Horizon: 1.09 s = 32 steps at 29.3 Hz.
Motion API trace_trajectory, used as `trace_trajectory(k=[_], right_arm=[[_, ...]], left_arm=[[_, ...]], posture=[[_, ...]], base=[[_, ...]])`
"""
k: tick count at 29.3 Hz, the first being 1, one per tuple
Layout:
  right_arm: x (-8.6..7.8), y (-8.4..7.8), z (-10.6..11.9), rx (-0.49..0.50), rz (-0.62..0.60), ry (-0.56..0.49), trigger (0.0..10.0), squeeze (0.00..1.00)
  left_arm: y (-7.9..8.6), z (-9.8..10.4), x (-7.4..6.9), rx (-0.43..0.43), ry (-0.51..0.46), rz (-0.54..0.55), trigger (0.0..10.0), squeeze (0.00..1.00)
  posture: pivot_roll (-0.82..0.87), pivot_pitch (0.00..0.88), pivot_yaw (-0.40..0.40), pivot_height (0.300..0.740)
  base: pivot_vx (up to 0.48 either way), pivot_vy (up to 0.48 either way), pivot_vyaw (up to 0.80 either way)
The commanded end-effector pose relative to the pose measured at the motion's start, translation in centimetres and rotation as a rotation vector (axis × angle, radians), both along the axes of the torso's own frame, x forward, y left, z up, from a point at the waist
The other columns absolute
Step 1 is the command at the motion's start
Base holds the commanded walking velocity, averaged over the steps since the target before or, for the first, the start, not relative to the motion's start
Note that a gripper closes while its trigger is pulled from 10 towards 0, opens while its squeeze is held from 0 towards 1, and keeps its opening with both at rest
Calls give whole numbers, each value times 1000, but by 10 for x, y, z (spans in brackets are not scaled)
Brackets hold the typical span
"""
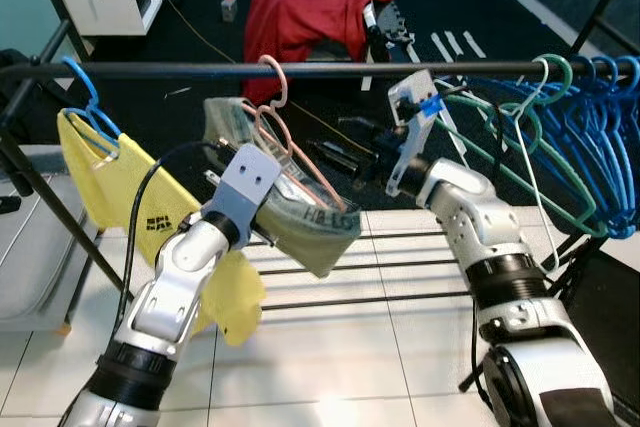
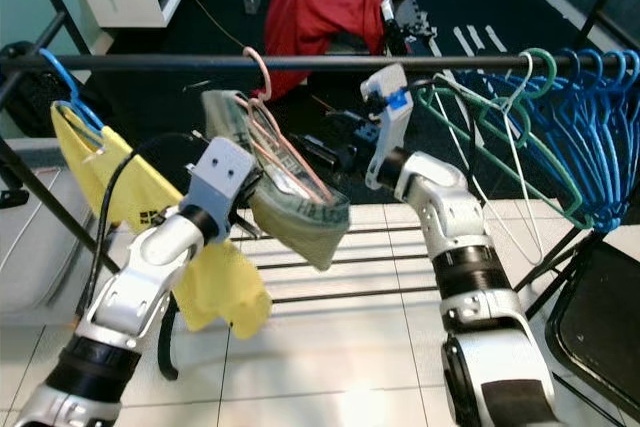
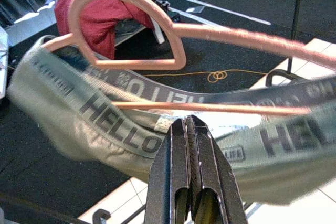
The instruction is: Hang hanger
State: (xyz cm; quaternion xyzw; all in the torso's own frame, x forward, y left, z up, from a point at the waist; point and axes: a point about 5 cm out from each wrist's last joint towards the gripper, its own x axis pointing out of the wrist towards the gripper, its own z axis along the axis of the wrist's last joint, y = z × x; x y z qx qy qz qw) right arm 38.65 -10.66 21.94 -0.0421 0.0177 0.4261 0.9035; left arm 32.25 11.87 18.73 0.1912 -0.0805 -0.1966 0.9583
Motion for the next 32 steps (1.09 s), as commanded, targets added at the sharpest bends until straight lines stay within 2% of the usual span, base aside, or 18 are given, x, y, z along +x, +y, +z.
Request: trace_trajectory(k=[1, 7, 10, 11, 12, 13, 22, 32], right_arm=[[1, 1, -4, -23, 2, 4, 10000, 0], [7, 0, -26, -143, -48, 64, 10000, 0], [8, 0, -29, -150, -46, 76, 10000, 0], [9, 1, -26, -134, -43, 76, 8549, 0], [9, 1, -26, -134, -43, 76, 8549, 0], [10, 1, -24, -113, -38, 80, 0, 0], [15, 3, -6, -20, -29, 23, 0, 0], [16, 3, -1, 18, -34, 1, 0, 0]], left_arm=[[0, -2, -3, 3, 3, -7, 10000, 0], [15, -4, -9, 20, 6, 57, 10000, 0], [20, -4, -12, 20, 5, 80, 10000, 0], [21, -3, -13, 17, 3, 87, 10000, 0], [21, -3, -13, 17, 3, 87, 10000, 0], [22, -3, -14, 13, 2, 94, 10000, 0], [18, -2, -17, 1, -4, 86, 10000, 0], [18, 0, -16, 2, -4, 87, 10000, 0]], posture=[[-25, 183, -35, 740], [-10, 201, -70, 740], [-8, 208, -89, 740], [-10, 211, -94, 740], [-10, 211, -94, 740], [-10, 212, -96, 740], [-14, 214, -87, 740], [-14, 202, -82, 740]], base=[[0, 0, 0], [0, 0, 0], [0, 0, 0], [0, 0, 0], [0, 0, 0], [0, 0, 0], [0, 0, 0], [0, 0, 0]])
